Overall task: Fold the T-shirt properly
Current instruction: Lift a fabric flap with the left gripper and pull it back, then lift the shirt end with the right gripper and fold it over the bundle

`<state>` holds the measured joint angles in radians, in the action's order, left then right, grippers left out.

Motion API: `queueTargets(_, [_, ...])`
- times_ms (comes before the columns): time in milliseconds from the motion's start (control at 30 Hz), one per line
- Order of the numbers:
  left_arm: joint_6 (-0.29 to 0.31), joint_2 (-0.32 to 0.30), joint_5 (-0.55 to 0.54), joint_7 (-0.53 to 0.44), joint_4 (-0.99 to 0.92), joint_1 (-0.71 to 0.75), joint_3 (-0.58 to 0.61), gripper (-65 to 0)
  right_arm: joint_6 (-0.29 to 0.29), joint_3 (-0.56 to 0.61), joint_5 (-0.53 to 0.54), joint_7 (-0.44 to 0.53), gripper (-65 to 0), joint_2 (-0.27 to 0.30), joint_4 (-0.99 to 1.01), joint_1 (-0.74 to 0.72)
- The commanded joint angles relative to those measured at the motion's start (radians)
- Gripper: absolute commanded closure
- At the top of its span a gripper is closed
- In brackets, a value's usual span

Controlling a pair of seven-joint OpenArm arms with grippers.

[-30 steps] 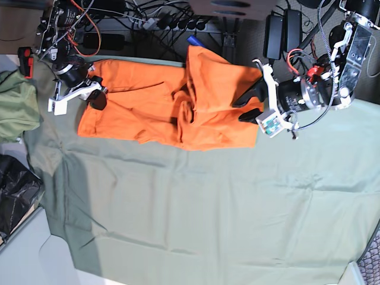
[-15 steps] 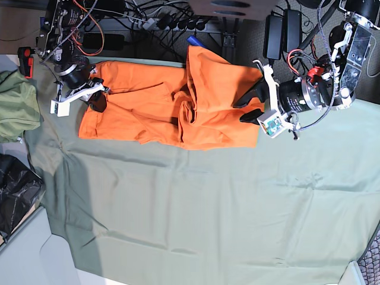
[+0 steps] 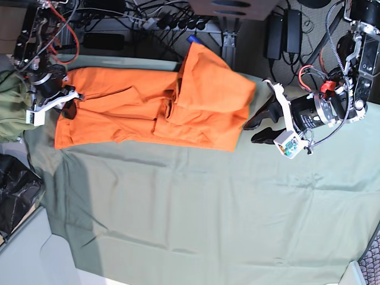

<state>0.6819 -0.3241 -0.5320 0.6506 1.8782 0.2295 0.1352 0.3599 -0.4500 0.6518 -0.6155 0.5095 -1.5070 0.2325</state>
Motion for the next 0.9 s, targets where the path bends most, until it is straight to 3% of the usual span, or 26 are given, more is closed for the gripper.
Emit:
queueTargets(0, [0.016,-0.003,-0.018,-0.017,0.016,-0.010,-0.005,-24.1,0.097,-0.016,-0.001,0.024,0.0,0.030,-0.013,-0.010])
queueTargets(167, [0.016,-0.003,-0.046,0.033,0.016,-0.010,-0.005,-24.1,0.098,-0.016,0.112,-0.011,0.0,0.030,-0.015,-0.011])
queueTargets(300, [0.016,-0.005,-0.093,0.084,0.016,-0.007,-0.005,-24.1,0.100,-0.016,0.165,-0.053,0.0,-0.004,-0.055,-0.034])
queueTargets(567, [0.016,-0.009,-0.090,0.087,0.016,0.005,-0.005,-24.1,0.100,0.023,0.193,-0.101,0.0,-0.166,-0.246,-0.037])
queueTargets(867, [0.016,-0.080,-0.077,0.085,0.016,0.003,-0.006,-24.1,0.101,0.243,0.105,-0.103,0.0,-0.295,-0.381,-0.035])
